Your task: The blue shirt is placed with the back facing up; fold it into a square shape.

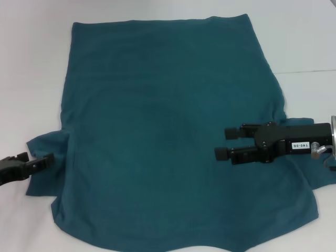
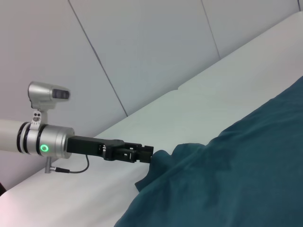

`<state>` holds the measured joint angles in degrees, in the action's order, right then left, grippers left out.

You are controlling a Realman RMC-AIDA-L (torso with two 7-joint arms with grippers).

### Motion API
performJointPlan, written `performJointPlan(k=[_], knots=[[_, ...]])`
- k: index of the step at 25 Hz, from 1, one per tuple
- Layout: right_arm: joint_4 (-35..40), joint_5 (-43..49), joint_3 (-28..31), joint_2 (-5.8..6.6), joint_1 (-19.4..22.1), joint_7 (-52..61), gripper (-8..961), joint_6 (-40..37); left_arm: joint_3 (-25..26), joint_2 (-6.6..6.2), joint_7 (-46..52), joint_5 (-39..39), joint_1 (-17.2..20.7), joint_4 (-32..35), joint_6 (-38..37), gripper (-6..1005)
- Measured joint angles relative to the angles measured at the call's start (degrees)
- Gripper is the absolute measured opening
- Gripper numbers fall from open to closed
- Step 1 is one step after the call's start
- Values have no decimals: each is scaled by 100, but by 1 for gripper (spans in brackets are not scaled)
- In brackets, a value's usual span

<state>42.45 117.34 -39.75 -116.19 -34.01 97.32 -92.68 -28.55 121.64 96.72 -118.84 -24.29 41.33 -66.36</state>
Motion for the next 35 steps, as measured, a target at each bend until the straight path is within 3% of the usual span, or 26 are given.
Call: performJointPlan(k=[9, 18, 24, 35], knots=[[0, -14, 11, 7, 9, 9, 927, -5, -199, 174, 114, 20, -90, -110, 675, 877], [0, -27, 11, 9, 8, 14, 927, 15, -188, 208, 222, 44, -110, -143, 746, 876], [0, -28, 11, 16, 8, 15, 928, 23, -199, 212, 372, 44, -124, -142, 887, 829], [0, -27, 19, 27, -3, 15, 928, 23, -217, 220, 510, 13, -147, -143, 954, 630]])
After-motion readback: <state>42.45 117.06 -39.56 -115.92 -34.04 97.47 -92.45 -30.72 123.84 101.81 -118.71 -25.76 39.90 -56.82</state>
